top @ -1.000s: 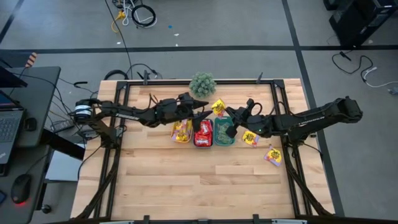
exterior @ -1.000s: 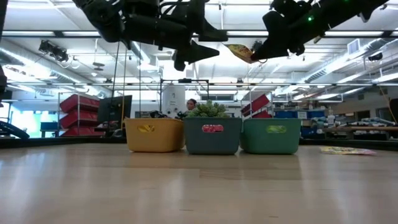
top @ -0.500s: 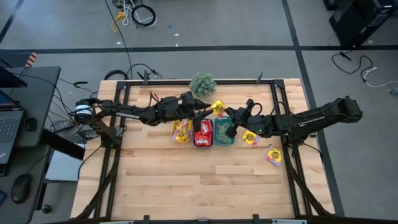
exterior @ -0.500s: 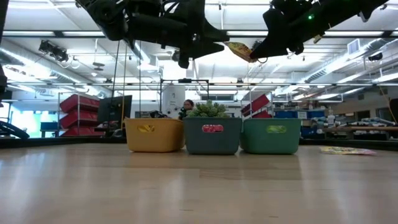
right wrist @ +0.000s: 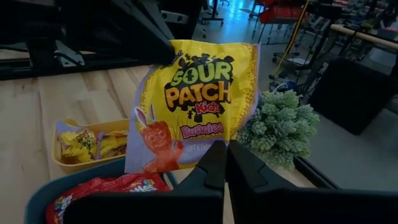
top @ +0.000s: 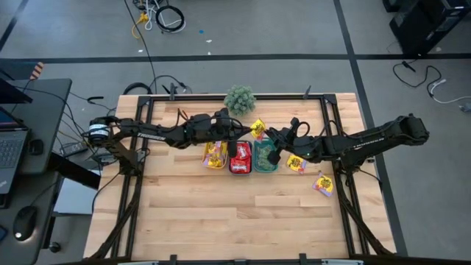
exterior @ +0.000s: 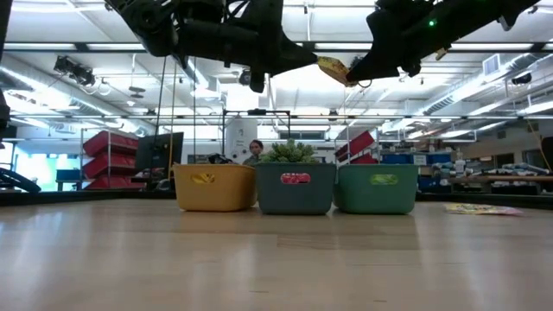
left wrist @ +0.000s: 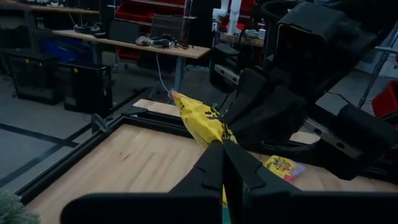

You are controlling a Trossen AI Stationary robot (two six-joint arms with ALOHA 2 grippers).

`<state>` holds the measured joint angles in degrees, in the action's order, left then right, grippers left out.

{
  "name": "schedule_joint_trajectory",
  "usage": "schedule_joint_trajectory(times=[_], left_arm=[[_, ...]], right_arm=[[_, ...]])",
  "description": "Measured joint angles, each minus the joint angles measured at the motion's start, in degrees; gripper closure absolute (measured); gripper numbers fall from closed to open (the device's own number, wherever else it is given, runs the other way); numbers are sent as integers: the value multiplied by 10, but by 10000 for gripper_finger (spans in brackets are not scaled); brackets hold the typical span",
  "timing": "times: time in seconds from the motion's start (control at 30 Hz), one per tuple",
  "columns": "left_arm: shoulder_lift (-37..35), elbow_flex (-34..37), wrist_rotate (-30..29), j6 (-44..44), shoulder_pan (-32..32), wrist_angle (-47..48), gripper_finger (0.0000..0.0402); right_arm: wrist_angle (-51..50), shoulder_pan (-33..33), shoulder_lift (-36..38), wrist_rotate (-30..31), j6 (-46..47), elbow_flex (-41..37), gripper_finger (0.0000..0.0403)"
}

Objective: Sort candy
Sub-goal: Put the yellow candy pack into the yellow bin

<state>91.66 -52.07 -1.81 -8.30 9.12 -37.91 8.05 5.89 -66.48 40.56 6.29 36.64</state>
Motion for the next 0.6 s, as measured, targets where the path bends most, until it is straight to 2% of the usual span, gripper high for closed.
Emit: schedule_joint_trajectory(times=[0.13,0.37,0.6], left_arm=[[-5,0,6,5,6,8,400],[-55,7,9,8,13,66,401],[-119,69,-7,-23,14,65,401]], right_arm=[[-4,0,0,-1,1,0,373],[-9,0,1,17,0,0,283],[-34,0,14,19,4,0,224]])
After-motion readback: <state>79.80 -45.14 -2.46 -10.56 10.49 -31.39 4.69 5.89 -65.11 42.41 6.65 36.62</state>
